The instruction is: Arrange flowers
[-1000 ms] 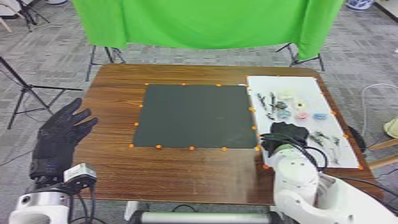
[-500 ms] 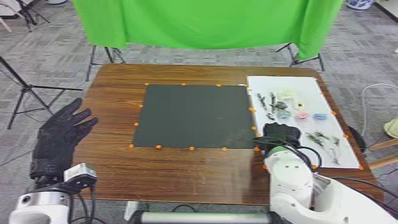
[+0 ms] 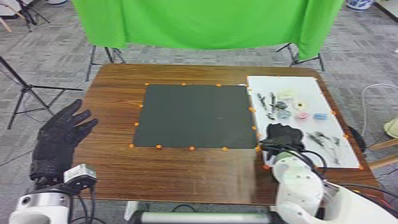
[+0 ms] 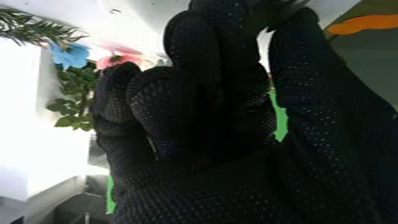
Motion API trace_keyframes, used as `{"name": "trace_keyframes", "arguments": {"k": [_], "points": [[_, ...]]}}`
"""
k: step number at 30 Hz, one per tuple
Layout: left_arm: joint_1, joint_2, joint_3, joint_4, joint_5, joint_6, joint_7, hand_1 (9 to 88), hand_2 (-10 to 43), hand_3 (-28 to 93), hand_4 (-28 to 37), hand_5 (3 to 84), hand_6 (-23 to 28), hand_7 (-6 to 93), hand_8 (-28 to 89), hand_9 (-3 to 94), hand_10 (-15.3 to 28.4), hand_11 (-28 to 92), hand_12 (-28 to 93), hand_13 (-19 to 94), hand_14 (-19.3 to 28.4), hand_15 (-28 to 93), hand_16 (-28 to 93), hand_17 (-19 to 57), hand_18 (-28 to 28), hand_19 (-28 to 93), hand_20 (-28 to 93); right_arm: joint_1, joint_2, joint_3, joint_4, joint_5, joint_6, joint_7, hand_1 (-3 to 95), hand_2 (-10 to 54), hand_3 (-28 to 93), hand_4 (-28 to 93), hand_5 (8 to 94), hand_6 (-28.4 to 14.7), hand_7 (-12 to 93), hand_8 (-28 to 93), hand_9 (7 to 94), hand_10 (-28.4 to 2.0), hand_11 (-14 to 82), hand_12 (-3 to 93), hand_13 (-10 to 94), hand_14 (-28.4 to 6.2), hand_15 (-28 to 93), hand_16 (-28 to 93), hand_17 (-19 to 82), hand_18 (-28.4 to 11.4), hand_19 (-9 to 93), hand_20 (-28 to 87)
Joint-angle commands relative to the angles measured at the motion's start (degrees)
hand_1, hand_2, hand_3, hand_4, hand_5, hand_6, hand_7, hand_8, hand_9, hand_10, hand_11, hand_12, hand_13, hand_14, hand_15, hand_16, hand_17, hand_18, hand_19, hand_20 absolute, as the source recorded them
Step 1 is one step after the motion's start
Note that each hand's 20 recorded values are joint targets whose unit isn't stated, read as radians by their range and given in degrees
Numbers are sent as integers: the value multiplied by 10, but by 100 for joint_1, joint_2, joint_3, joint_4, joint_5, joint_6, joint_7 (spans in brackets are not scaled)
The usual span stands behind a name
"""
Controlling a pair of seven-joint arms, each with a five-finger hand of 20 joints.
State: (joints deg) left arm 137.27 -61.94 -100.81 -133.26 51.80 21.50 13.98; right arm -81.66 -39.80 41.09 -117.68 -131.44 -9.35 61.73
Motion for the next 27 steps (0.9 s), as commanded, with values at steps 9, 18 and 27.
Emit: {"name": "trace_keyframes", "arguments": {"k": [9,18,27], "points": [[121,-12,-15,-34,-8,55,20,235,57,819,-242,350,81,162,-113,322,182,239,93,249,251,456,-83,-105,234,558,-4,-725,694,241,226,-146,656,57,499,-55,849,-283,800,-42,367,240,763,-143,511,345,764,-80,830,209,381,-264,932,356],[145,51,32,-30,-56,132,131,235,58,817,-243,350,81,161,-113,322,181,239,94,249,251,456,-83,-105,234,558,-5,-479,851,295,-43,-497,986,-109,496,-54,857,-283,798,-43,378,240,765,-143,521,347,769,-80,839,212,384,-263,932,375],[167,85,36,-23,-88,166,182,234,58,817,-243,350,81,161,-112,321,181,238,94,248,252,457,-83,-105,234,558,-5,-168,977,236,-291,-707,1187,-210,494,-55,862,-283,798,-40,387,237,766,-143,524,350,771,-80,841,214,385,-263,932,385]]}}
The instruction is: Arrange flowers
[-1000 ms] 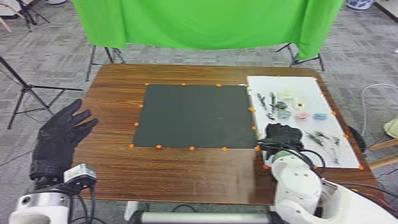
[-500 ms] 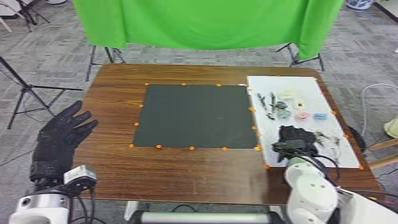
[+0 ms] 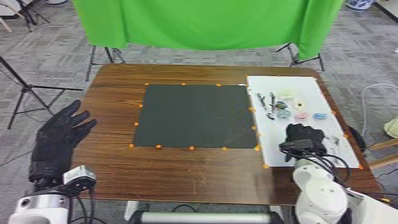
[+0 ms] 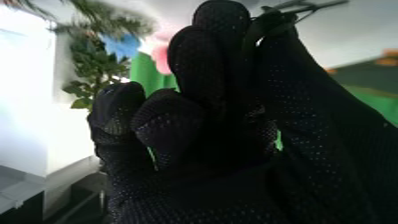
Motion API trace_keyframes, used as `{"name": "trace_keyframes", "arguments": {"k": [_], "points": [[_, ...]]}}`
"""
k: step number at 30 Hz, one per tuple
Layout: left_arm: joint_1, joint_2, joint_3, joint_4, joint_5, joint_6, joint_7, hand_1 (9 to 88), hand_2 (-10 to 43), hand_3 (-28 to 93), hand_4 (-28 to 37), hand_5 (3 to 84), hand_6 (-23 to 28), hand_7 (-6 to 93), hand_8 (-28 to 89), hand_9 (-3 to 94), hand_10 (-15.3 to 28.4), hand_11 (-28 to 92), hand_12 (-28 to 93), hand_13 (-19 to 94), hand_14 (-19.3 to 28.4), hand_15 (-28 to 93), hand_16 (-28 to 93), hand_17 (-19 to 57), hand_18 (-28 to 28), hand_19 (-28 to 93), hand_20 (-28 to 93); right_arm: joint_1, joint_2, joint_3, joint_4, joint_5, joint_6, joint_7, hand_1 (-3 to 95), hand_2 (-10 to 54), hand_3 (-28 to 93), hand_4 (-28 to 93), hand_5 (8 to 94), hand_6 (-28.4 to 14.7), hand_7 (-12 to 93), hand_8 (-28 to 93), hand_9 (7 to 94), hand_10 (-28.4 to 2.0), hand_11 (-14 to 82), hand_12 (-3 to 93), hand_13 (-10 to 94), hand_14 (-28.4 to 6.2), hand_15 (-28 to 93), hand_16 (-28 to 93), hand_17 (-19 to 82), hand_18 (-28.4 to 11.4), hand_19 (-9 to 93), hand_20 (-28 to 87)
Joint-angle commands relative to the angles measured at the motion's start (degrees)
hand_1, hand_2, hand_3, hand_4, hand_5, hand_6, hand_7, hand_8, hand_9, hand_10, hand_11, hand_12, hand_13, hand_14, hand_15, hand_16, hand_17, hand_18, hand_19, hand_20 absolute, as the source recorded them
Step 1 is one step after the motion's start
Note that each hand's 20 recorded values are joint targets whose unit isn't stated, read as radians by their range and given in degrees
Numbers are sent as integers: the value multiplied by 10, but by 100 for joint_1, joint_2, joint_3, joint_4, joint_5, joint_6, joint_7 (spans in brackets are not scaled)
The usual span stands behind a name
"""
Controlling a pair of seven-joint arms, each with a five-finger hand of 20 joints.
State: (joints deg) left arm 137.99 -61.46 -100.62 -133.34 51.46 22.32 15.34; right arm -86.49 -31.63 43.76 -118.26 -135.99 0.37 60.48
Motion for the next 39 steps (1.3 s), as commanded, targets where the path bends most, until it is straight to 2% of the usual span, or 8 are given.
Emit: {"name": "trace_keyframes", "arguments": {"k": [1,9,12,16,25,29,30,39], "points": [[111,49,17,-19,-65,97,70,234,58,817,-244,350,81,161,-112,321,181,238,94,248,252,457,-83,-105,234,558,-5,344,135,-8,-252,-263,168,-114,493,-56,863,-283,798,-41,387,237,767,-143,524,350,770,-80,842,215,385,-263,932,386],[104,65,42,-13,-65,98,68,235,59,815,-245,350,82,159,-111,320,181,238,94,247,253,457,-83,-105,234,559,-5,240,-15,240,-265,8,138,72,479,-51,860,-283,785,-35,401,219,762,-139,527,346,763,-82,830,215,369,-258,927,354],[107,77,54,-6,-68,108,79,234,59,815,-244,350,82,158,-111,320,181,239,94,247,253,457,-83,-105,234,558,-5,-161,-153,801,-395,486,-130,80,434,-65,841,-283,773,-38,379,114,740,-145,517,288,733,-89,790,189,344,-252,920,266],[121,86,46,-10,-72,129,92,233,59,815,-243,350,82,158,-111,321,181,240,94,247,253,457,-83,-105,234,558,-5,-578,-327,1416,-558,1087,-427,141,323,-56,860,-272,689,-70,224,-132,672,-177,503,187,679,-111,784,164,318,-255,919,185],[133,120,75,7,-116,154,186,232,59,815,-243,350,81,159,-111,321,180,241,93,249,251,457,-83,-105,234,559,-5,-819,-613,1868,-582,1638,-1003,455,291,-78,820,-266,631,-124,133,-118,651,-205,477,176,663,-125,792,152,325,-270,931,153],[73,90,58,24,-78,94,116,233,60,814,-243,349,81,160,-111,322,180,241,93,249,250,457,-83,-105,234,559,-5,-727,-648,1735,-552,1601,-1115,650,291,-92,815,-267,635,-142,117,-111,649,-214,474,175,658,-130,800,148,325,-280,932,157],[104,124,63,19,-99,117,168,233,59,815,-242,349,81,160,-111,322,180,241,93,249,250,456,-83,-105,234,559,-5,-737,-607,1698,-570,1632,-1065,669,291,-93,814,-267,638,-144,116,-110,648,-216,474,174,658,-131,801,147,325,-281,932,158],[63,132,65,25,-77,100,131,233,60,814,-243,349,80,162,-112,322,179,242,93,250,249,456,-83,-104,234,559,-6,-416,-726,1096,-297,1639,-1154,721,291,-95,808,-269,669,-149,112,-108,660,-222,468,170,662,-137,805,144,328,-284,932,166]]}}
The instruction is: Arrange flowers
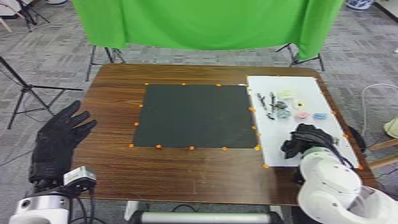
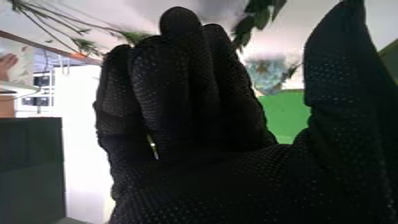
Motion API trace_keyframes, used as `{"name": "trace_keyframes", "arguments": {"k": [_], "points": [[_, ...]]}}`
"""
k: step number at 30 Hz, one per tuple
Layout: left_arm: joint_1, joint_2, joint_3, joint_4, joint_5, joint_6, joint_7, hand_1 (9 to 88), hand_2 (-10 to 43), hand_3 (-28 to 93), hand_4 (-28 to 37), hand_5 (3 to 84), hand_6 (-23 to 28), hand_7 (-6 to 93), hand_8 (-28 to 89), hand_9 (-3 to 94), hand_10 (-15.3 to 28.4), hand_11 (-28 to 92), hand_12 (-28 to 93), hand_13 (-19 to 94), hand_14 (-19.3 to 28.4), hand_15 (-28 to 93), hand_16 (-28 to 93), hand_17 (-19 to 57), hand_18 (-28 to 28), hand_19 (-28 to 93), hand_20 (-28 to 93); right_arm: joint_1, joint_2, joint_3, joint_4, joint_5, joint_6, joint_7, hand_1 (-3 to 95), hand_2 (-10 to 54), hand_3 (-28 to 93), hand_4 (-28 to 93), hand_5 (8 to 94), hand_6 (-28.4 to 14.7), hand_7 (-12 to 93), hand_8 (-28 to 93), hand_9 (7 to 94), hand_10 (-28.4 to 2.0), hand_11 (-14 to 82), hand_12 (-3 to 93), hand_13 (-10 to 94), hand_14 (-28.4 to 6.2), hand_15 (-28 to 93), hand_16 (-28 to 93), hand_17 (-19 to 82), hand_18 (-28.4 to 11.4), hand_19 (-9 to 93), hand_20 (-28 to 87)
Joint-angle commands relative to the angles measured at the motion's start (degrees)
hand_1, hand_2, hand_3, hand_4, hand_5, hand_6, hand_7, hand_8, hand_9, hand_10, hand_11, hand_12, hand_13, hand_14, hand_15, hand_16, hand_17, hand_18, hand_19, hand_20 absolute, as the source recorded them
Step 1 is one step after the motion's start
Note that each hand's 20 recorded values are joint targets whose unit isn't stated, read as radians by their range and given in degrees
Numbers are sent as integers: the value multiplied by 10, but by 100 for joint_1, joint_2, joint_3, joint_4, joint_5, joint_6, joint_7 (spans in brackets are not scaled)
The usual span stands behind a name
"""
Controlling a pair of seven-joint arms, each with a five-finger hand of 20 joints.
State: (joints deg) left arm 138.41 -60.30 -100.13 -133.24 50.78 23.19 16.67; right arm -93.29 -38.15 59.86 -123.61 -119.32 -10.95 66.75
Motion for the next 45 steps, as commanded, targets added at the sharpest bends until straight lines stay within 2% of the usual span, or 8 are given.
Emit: {"name": "trace_keyframes", "arguments": {"k": [1,11,22,30,33,36,40,45], "points": [[18,12,22,19,-14,25,-5,233,60,814,-243,349,80,162,-112,322,179,243,93,250,249,456,-83,-104,234,559,-6,315,-88,-596,306,-37,-48,101,290,-95,809,-268,671,-148,113,-107,660,-222,468,170,662,-137,805,144,328,-284,932,166],[29,-22,-12,18,-1,-30,-16,234,59,816,-243,349,79,163,-112,322,178,244,93,251,248,456,-83,-103,233,559,-6,332,-58,-1204,653,58,41,185,331,-95,828,-272,692,-131,129,-109,666,-220,465,171,663,-136,805,144,325,-284,932,164],[10,-161,-133,2,109,-188,-239,233,59,819,-245,350,79,166,-114,323,178,246,91,252,247,457,-84,-102,232,559,-6,93,-302,-1896,912,185,-296,120,383,-95,840,-281,740,-94,155,-114,724,-192,461,183,695,-125,793,153,333,-281,932,203],[-54,-160,-113,23,119,-224,-256,234,60,817,-246,350,78,166,-115,324,177,247,90,253,247,457,-85,-101,232,559,-7,148,-420,-2001,1055,329,-301,117,398,-95,843,-282,761,-78,169,-116,748,-182,465,190,713,-120,791,159,343,-277,932,228],[-57,-141,-104,29,114,-219,-222,234,61,816,-246,350,78,167,-115,323,176,247,90,253,247,456,-85,-102,232,558,-7,174,-457,-2014,1141,483,-276,89,444,-95,800,-283,786,-72,172,-1,787,-155,427,235,739,-111,781,171,354,-276,932,255],[-68,-158,-109,28,118,-234,-246,235,62,816,-247,350,78,167,-115,323,176,247,90,253,246,457,-85,-101,231,559,-7,166,-500,-2003,1254,660,-254,104,488,-95,767,-283,820,-63,173,30,831,-133,385,273,762,-104,772,179,367,-275,932,280],[-52,-154,-107,21,110,-204,-231,235,63,816,-247,350,78,167,-115,323,176,247,89,254,246,459,-85,-100,231,559,-7,-54,-532,-1842,1275,633,-237,-53,525,-95,765,-283,871,-40,187,42,884,-124,370,277,809,-90,751,182,380,-270,932,298],[-27,-166,-133,20,105,-216,-225,234,64,816,-248,350,78,168,-115,323,176,248,89,254,245,460,-86,-100,231,559,-8,-157,-415,-1855,1247,419,-55,-349,536,-95,783,-283,878,-38,203,89,890,-120,389,269,814,-86,758,201,381,-269,932,331]]}}
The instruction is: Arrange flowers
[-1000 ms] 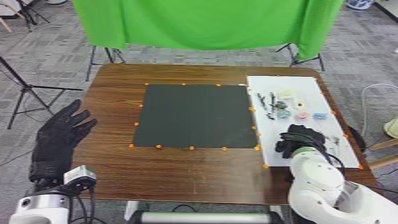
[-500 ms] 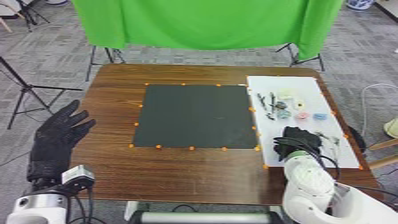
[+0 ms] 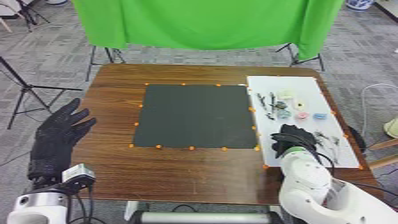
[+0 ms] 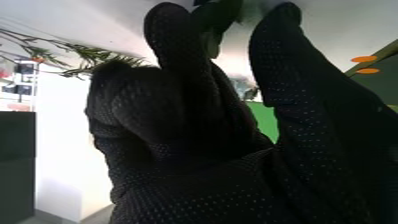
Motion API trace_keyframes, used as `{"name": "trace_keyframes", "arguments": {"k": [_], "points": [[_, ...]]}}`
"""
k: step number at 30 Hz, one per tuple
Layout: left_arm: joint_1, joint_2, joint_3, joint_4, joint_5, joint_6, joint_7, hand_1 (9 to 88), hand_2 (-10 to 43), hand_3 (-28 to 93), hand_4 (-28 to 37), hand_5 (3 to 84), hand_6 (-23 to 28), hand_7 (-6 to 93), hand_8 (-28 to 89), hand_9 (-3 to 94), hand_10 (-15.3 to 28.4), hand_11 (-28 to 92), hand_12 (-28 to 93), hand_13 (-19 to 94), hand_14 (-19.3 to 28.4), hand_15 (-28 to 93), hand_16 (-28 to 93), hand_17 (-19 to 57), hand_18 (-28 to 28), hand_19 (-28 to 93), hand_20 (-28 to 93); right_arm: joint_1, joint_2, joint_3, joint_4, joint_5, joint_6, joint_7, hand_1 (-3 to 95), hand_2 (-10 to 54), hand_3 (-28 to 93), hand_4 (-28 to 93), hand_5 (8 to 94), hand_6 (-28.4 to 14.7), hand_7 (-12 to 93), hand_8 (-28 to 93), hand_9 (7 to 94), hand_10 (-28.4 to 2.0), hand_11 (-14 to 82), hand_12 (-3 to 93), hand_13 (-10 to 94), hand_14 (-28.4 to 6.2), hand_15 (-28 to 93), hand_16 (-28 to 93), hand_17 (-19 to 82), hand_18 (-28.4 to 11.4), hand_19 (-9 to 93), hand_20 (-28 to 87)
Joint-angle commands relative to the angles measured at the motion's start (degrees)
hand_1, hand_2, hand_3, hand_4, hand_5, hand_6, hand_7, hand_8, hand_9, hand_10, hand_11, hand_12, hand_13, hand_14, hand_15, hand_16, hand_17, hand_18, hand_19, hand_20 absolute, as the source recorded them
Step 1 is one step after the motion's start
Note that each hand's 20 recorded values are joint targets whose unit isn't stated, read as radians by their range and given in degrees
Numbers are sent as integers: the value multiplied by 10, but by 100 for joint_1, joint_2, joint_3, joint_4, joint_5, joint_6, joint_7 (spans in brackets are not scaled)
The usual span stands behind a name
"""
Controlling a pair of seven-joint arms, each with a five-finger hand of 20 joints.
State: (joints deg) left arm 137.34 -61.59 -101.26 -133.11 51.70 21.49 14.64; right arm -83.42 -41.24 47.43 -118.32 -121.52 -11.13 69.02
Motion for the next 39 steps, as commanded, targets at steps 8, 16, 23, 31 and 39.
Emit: {"name": "trace_keyframes", "arguments": {"k": [8,16,23,31,39], "points": [[106,-42,-11,-5,12,-12,-24,232,64,817,-251,350,78,166,-115,323,175,247,89,254,245,458,-87,-100,230,559,-8,-893,256,-1075,667,-35,1019,-873,517,-95,825,-283,856,-39,247,178,861,-120,466,276,804,-85,805,206,378,-269,932,381],[164,-24,-38,-29,-18,64,35,231,65,816,-254,350,78,166,-115,323,176,247,88,255,244,460,-87,-99,230,560,-8,-759,542,-1032,474,-456,1622,-891,504,-95,853,-283,850,-37,285,208,849,-116,517,279,805,-81,837,206,379,-267,932,421],[232,-3,-56,-67,-37,137,67,230,66,816,-256,350,78,166,-116,323,175,249,89,255,244,460,-87,-99,231,561,-9,-658,783,-715,170,-600,1803,-959,499,-95,867,-283,849,-38,292,220,846,-118,533,280,805,-84,850,206,379,-269,932,446],[246,25,-34,-87,-62,210,83,231,68,815,-258,350,78,168,-116,322,175,249,88,255,245,460,-88,-99,231,561,-10,-657,973,-307,-86,-726,1953,-1038,497,-95,873,-283,852,-39,297,226,844,-125,544,279,807,-84,859,205,378,-271,932,459],[243,26,-21,-91,-68,232,80,230,70,814,-262,350,78,168,-116,323,177,248,87,254,246,461,-88,-100,231,561,-11,-473,1129,-242,-155,-897,2089,-1095,495,-91,877,-283,850,-37,300,231,842,-126,557,278,808,-84,867,206,377,-272,932,466]]}}
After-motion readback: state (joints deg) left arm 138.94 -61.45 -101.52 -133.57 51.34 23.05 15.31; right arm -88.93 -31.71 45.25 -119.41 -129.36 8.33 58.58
